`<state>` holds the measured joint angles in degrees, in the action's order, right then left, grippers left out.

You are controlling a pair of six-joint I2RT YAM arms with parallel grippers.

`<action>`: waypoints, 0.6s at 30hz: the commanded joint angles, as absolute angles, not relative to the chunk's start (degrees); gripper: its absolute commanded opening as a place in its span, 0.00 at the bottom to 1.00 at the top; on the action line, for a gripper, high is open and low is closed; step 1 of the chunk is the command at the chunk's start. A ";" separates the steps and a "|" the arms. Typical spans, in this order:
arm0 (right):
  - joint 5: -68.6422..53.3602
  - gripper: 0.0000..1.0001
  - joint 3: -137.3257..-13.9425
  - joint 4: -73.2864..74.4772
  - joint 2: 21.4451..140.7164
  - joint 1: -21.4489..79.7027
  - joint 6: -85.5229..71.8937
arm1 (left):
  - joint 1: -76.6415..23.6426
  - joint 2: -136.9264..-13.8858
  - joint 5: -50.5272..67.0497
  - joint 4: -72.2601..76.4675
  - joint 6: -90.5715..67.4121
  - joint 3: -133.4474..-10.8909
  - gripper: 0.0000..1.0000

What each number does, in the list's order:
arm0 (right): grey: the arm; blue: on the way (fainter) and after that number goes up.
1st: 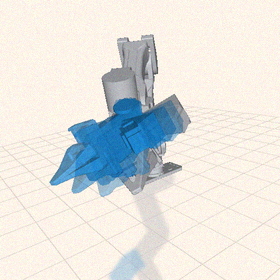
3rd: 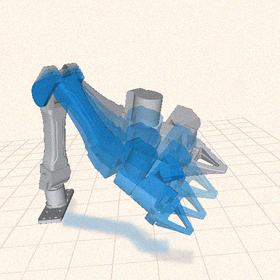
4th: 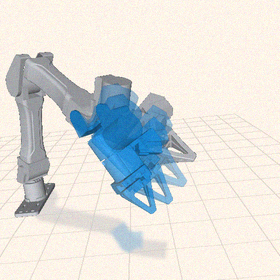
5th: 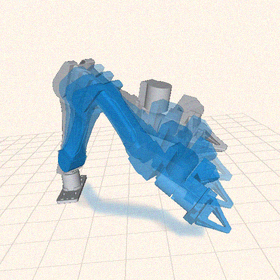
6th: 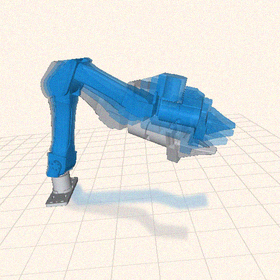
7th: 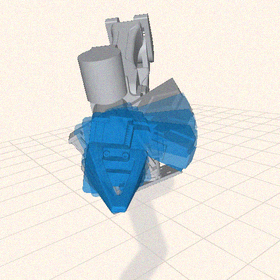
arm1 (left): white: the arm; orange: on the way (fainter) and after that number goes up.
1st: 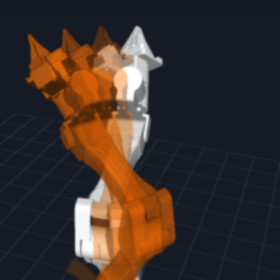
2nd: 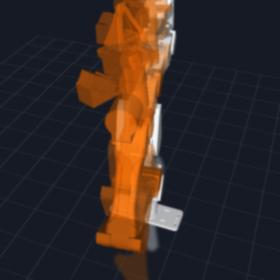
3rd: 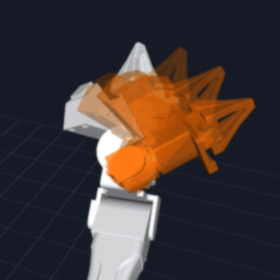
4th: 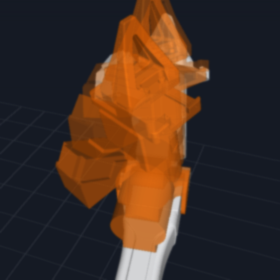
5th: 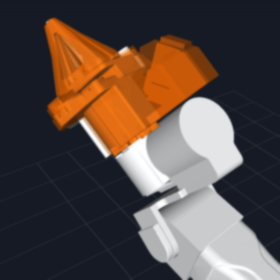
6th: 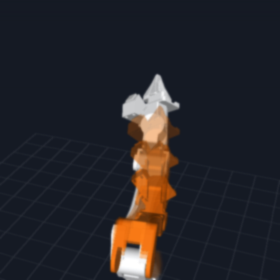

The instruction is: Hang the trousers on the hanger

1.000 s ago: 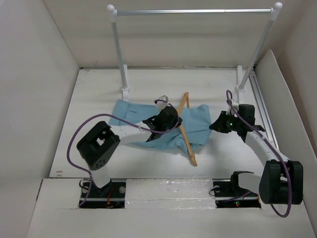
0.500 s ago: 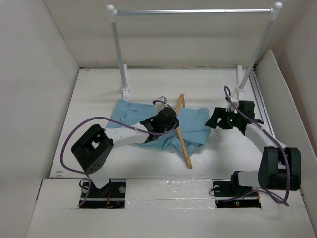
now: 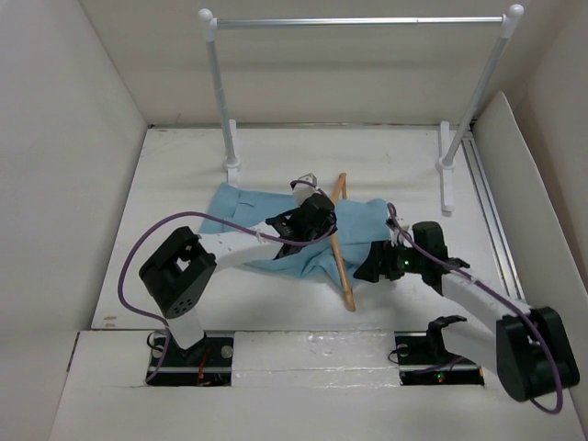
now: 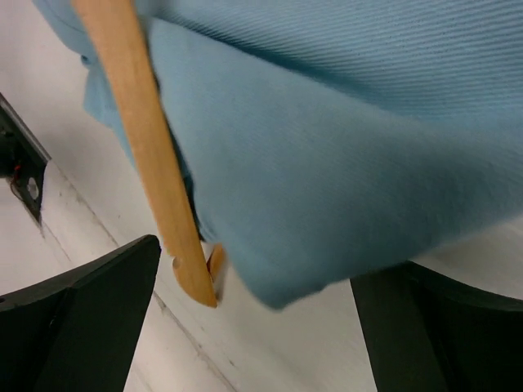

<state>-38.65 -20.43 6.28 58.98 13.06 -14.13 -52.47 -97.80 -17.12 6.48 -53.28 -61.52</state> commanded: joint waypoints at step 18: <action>-26.81 0.00 -34.35 12.29 66.27 8.19 -5.12 | -51.60 -92.82 -21.53 -2.81 -47.46 -53.80 0.00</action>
<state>-31.66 -29.17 7.68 67.72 12.88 -13.02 -53.17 -95.48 -18.11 7.75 -52.75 -58.22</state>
